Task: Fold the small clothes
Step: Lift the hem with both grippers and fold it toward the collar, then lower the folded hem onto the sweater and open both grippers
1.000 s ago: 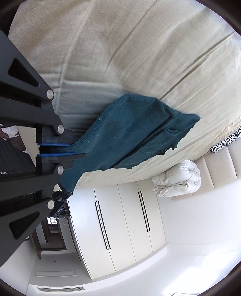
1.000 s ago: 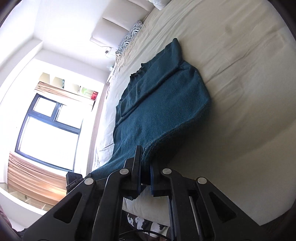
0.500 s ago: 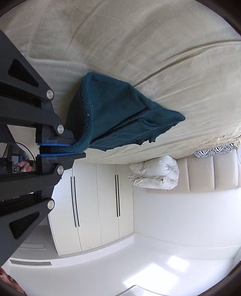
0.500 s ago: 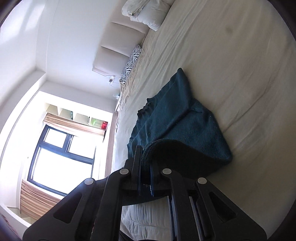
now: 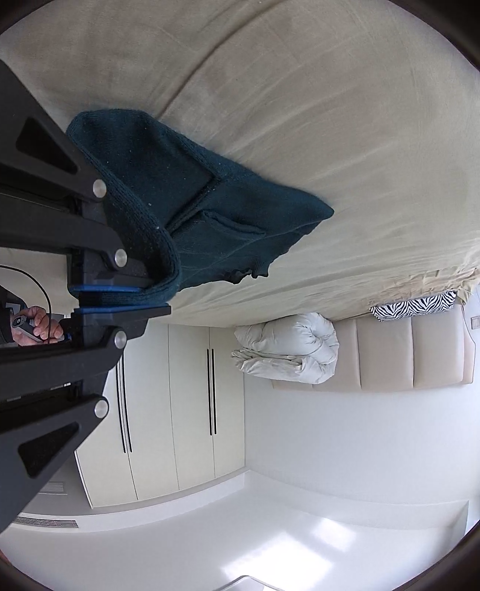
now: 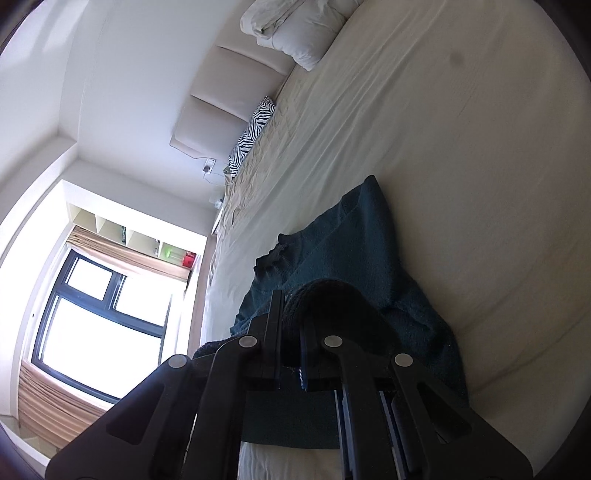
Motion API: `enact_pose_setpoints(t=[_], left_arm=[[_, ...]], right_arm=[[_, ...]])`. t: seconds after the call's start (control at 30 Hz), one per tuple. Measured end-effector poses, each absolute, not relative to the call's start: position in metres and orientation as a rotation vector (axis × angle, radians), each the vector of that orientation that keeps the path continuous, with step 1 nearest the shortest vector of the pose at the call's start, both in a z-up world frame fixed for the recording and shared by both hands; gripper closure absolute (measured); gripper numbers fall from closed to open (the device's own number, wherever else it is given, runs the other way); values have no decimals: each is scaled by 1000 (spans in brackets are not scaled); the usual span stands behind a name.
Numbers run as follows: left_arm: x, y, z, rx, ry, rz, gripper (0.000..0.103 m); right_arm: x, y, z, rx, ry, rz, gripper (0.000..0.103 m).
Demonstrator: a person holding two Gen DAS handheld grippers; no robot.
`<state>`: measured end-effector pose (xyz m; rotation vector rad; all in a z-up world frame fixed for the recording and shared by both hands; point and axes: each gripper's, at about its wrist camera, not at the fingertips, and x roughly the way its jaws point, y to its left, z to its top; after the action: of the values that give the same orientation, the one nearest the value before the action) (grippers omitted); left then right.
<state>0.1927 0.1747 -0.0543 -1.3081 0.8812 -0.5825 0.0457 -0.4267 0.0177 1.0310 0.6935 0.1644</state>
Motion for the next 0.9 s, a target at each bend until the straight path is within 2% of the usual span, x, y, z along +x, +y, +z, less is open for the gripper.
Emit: enact_pose_setpoints(t=[0.67, 0.7, 0.73, 0.77, 0.83, 0.9], left_arm=[[337, 156, -95, -1197, 971, -463, 96], [342, 155, -100, -1198, 974, -449, 94], [345, 155, -104, -1200, 975, -445, 81], [348, 155, -107, -1206, 972, -444, 62], [346, 156, -108, -1203, 956, -427, 38], [341, 159, -104, -1188, 940, -440, 36]], right_arm=[[200, -446, -49, 1020, 794, 6, 97], [205, -447, -54, 1029, 804, -3, 96], [209, -448, -59, 1037, 814, -12, 96], [212, -448, -62, 1045, 815, -21, 94], [213, -450, -66, 1052, 792, -35, 87], [209, -453, -66, 1045, 769, -64, 69]])
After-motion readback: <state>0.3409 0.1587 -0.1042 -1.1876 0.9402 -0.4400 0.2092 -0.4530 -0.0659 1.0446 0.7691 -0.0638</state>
